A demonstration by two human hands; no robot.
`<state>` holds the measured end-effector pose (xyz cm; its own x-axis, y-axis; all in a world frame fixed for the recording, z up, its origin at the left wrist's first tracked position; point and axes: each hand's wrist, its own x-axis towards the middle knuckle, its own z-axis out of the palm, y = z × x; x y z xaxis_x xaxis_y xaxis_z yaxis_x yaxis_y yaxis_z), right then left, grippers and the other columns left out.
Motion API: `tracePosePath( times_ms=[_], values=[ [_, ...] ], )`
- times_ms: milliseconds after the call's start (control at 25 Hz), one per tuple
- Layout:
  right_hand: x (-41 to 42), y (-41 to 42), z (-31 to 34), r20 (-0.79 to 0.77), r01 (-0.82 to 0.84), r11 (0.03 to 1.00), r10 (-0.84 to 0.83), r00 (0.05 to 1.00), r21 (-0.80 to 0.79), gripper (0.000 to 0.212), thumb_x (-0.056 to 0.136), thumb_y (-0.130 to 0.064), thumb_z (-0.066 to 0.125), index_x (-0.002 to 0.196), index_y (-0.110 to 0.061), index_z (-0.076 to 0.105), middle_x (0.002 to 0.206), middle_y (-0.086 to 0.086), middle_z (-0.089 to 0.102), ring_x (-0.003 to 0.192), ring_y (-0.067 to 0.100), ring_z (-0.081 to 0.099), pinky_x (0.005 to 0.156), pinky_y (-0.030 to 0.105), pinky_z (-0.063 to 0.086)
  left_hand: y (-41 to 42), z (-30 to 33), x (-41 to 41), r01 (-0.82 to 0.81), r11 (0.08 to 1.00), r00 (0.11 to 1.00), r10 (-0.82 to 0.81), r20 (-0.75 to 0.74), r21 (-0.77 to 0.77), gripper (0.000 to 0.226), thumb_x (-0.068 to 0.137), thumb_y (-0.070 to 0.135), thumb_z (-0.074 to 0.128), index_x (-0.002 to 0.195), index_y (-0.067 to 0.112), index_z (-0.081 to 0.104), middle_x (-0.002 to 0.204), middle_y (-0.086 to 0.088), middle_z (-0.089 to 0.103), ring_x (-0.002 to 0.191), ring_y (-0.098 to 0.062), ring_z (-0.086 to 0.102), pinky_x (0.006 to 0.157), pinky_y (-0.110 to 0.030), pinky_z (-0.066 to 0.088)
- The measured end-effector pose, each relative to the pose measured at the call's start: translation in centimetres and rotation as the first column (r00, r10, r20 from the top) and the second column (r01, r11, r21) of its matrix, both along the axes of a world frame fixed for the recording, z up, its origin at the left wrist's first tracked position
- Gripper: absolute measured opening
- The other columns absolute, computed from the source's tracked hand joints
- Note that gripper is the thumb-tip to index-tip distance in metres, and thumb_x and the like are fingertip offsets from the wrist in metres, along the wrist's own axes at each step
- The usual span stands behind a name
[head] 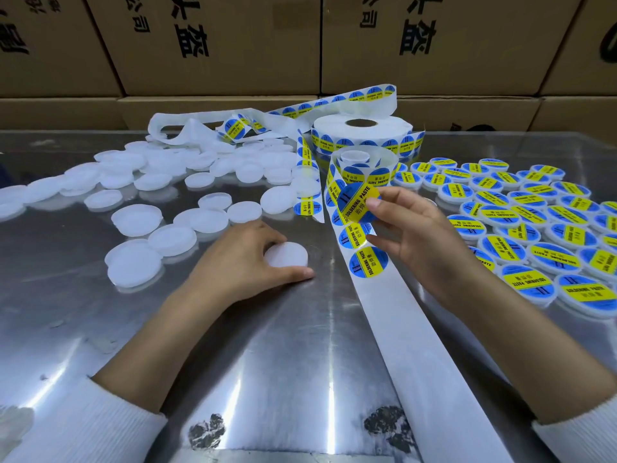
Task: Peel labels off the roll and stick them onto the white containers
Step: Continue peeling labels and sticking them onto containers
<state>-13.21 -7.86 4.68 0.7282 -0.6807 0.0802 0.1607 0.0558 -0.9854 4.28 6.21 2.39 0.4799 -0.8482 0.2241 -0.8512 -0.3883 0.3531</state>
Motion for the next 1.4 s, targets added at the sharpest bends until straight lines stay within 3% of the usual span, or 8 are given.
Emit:
tracePosePath(
  times_ms=[120, 320, 480, 640, 880, 1160, 1400],
  values=[
    [0.0, 0.2, 0.1, -0.033, -0.028, 1.000, 0.028, 0.999, 0.013, 0.003, 0.084, -0.023, 0.064, 0.085, -0.023, 0.066, 0.097, -0.002, 0.069, 0.097, 0.011, 0.063, 0.085, 0.030, 0.050, -0.4, -0.2, -0.8, 0.081, 0.984, 0.996, -0.086, -0.025, -0.157, 0.061, 0.060, 0.063, 0.074, 0.112, 0.033, 0.062, 0.101, 0.014, 0.056, 0.092, -0.004, 0.052, 0.078, -0.025, 0.042],
    [0.3, 1.1, -0.1, -0.135, -0.053, 0.998, 0.050, 0.990, -0.023, 0.009, 0.085, -0.028, 0.064, 0.086, -0.019, 0.066, 0.097, 0.002, 0.069, 0.093, 0.010, 0.062, 0.080, 0.024, 0.054, -1.1, -0.2, -2.6, 0.201, 0.917, 0.974, -0.224, -0.028, -0.345, 0.077, 0.066, 0.034, 0.083, 0.134, 0.023, 0.049, 0.117, 0.010, 0.057, 0.097, 0.000, 0.050, 0.087, -0.017, 0.041],
    [0.5, 1.5, -0.3, -0.196, -0.033, 0.999, 0.028, 0.980, -0.021, 0.008, 0.087, -0.024, 0.064, 0.087, -0.017, 0.067, 0.096, 0.005, 0.070, 0.087, 0.010, 0.064, 0.073, 0.019, 0.053, -1.2, 0.0, -3.3, 0.242, 0.856, 0.952, -0.300, -0.060, -0.457, 0.075, 0.069, 0.020, 0.083, 0.134, 0.017, 0.045, 0.111, 0.023, 0.054, 0.091, -0.002, 0.057, 0.078, -0.003, 0.038],
    [0.5, 1.6, -0.4, -0.190, -0.047, 0.998, 0.053, 0.980, 0.036, 0.006, 0.087, -0.022, 0.065, 0.085, -0.017, 0.068, 0.090, 0.002, 0.073, 0.081, 0.008, 0.067, 0.068, 0.015, 0.054, -1.2, -0.1, -3.9, 0.290, 0.845, 0.932, -0.356, -0.067, -0.450, 0.082, 0.070, 0.018, 0.082, 0.139, 0.023, 0.038, 0.117, 0.022, 0.055, 0.097, -0.004, 0.059, 0.083, -0.006, 0.039],
    [0.4, 1.8, -0.4, -0.201, -0.062, 0.998, 0.065, 0.978, 0.023, 0.008, 0.084, -0.023, 0.067, 0.080, -0.017, 0.070, 0.088, 0.003, 0.075, 0.082, 0.010, 0.067, 0.065, 0.014, 0.054, -1.1, -0.1, -4.1, 0.314, 0.826, 0.922, -0.383, -0.057, -0.469, 0.084, 0.070, 0.027, 0.080, 0.141, 0.023, 0.036, 0.116, 0.023, 0.055, 0.099, 0.017, 0.051, 0.084, -0.001, 0.033],
    [0.5, 1.7, -0.6, -0.195, -0.052, 0.999, 0.053, 0.979, 0.015, 0.007, 0.082, -0.021, 0.069, 0.078, -0.016, 0.070, 0.084, 0.002, 0.073, 0.081, 0.013, 0.066, 0.082, 0.026, 0.054, -1.2, -0.1, -4.1, 0.307, 0.809, 0.920, -0.387, -0.060, -0.501, 0.086, 0.067, 0.025, 0.085, 0.140, 0.016, 0.040, 0.113, 0.018, 0.061, 0.090, 0.017, 0.053, 0.080, 0.001, 0.033],
    [0.5, 1.8, -0.5, -0.172, -0.052, 0.998, 0.048, 0.984, -0.018, 0.007, 0.081, -0.019, 0.070, 0.074, -0.018, 0.068, 0.072, -0.005, 0.072, 0.065, 0.003, 0.065, 0.061, 0.013, 0.052, -1.0, 0.2, -4.4, 0.301, 0.795, 0.923, -0.383, -0.051, -0.526, 0.086, 0.065, 0.031, 0.085, 0.139, 0.017, 0.042, 0.112, 0.013, 0.066, 0.081, 0.010, 0.053, 0.076, -0.001, 0.034]
  ],
)
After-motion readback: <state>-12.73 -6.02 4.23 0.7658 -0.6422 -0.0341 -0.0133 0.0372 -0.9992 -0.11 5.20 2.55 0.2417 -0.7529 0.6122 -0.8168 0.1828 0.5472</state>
